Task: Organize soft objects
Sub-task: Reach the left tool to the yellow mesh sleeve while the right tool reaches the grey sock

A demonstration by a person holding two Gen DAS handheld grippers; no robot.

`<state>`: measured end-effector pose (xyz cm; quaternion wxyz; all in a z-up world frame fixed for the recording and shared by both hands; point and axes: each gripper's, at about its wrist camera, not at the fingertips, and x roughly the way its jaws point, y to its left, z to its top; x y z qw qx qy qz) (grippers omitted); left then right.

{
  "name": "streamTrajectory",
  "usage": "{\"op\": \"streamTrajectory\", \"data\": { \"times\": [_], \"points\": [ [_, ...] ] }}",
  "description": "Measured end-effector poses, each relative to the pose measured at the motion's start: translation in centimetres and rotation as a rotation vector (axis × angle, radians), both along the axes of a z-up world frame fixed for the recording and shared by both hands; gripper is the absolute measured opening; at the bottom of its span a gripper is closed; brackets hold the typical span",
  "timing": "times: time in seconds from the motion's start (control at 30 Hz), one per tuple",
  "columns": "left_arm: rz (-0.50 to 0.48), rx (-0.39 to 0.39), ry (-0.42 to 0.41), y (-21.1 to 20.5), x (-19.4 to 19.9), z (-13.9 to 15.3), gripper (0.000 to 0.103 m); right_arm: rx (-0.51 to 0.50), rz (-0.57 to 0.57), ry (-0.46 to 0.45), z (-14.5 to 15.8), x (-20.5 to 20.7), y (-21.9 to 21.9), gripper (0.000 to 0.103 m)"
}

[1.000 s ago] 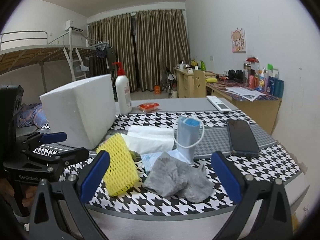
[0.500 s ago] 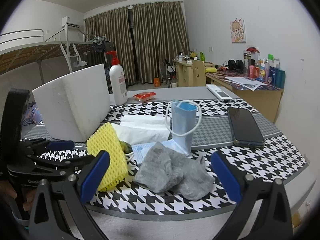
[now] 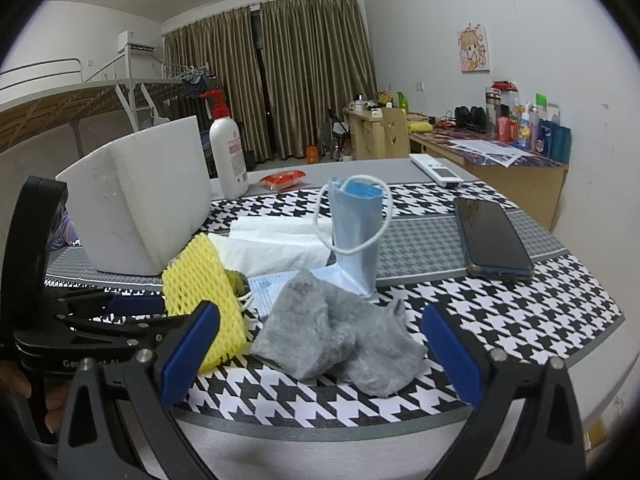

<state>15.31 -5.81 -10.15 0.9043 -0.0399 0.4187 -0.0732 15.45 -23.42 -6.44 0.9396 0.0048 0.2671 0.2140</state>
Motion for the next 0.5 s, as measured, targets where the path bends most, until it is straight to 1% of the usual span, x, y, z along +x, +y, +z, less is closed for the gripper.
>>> {"op": "streamTrajectory", "data": {
  "times": [0.13,0.2,0.23,0.3,0.33,0.4,0.5],
  "points": [
    [-0.005,-0.012,0.007,-0.31,0.27,0.02,0.049,0.006,0.003,0.005,-0.15,0.18,-0.18,0.102],
    [-0.008,-0.019,0.005,-0.31,0.22,0.08,0.04,0.003,0.008,0.007,-0.22,0.22,-0.22,0.102],
    [-0.004,-0.014,0.0,-0.36,0.2,0.12,0.037,0.001,0.009,0.007,-0.32,0.15,-0.14,0.102],
    [-0.012,-0.014,0.0,-0.48,0.27,0.14,0.029,0.002,0.01,0.013,-0.44,0.27,-0.24,0.102],
    [-0.019,-0.02,0.001,-0.55,0.3,0.12,0.026,0.004,0.012,0.016,-0.53,0.3,-0.26,0.102],
    [-0.022,-0.023,-0.007,-0.74,0.26,0.28,0.015,0.007,0.015,0.022,-0.63,0.36,-0.26,0.102],
    [-0.036,-0.027,-0.034,-0.85,-0.01,0.53,0.009,0.002,0.024,0.028,-0.76,0.55,0.01,0.102]
  ]
}}
